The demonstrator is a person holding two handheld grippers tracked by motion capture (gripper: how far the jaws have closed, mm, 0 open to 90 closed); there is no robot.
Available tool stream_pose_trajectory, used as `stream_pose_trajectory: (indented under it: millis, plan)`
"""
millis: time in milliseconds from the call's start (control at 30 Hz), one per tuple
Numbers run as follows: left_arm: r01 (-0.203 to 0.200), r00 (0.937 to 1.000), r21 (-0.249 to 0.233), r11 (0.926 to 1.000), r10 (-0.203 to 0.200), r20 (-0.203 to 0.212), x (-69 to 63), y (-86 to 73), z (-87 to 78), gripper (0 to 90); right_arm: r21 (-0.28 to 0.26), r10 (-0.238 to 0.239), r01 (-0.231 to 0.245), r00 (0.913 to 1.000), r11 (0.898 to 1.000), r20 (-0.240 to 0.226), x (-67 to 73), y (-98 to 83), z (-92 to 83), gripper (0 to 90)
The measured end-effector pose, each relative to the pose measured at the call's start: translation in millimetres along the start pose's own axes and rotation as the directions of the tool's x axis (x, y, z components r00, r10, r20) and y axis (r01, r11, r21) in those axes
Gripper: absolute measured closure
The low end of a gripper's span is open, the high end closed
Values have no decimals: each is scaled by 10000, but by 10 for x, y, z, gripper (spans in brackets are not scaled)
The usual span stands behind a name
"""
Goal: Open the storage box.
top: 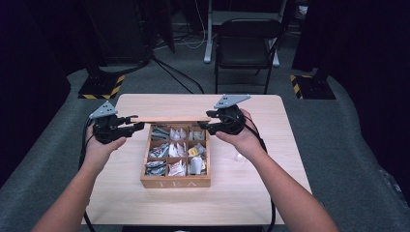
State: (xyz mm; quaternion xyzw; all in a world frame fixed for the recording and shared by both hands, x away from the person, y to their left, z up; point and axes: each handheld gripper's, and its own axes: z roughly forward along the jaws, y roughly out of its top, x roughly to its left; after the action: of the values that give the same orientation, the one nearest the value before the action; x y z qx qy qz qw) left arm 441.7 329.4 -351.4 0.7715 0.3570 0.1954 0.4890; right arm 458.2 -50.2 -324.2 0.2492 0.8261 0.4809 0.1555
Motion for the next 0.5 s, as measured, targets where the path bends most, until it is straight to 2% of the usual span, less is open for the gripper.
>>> stream_pose_trajectory:
  millis: [100, 200, 267, 333, 400, 500]
  plan:
    - [-28, 10000, 9, 10000, 28, -42, 9, 21, 7, 563, -98, 25, -24, 9999, 9999, 140, -27, -29, 15, 452]
    - [27, 10000, 48, 10000, -26, -73, 25, 56, 19, 563, -71, 253, -249, 9984, 9997, 504, -73, -61, 44, 467]
    - [17, 9999, 21, 10000, -17, -143, 39, 85, 32, 565, -56, 364, -361, 9976, 9993, 582, -95, -64, 64, 477]
    - [84, 9998, 23, 10000, -84, -187, 51, 117, 47, 565, -75, 373, -369, 9976, 9993, 590, -114, -63, 75, 493]
    - [37, 9998, 68, 10000, -35, -207, 70, 155, 63, 565, -229, 565, -552, 9965, 9982, 614, -173, -62, 113, 543]
    - [118, 9997, 28, 9999, -117, -200, 88, 172, 73, 566, -347, 971, -957, 9943, 9948, 438, -244, -66, 144, 542]
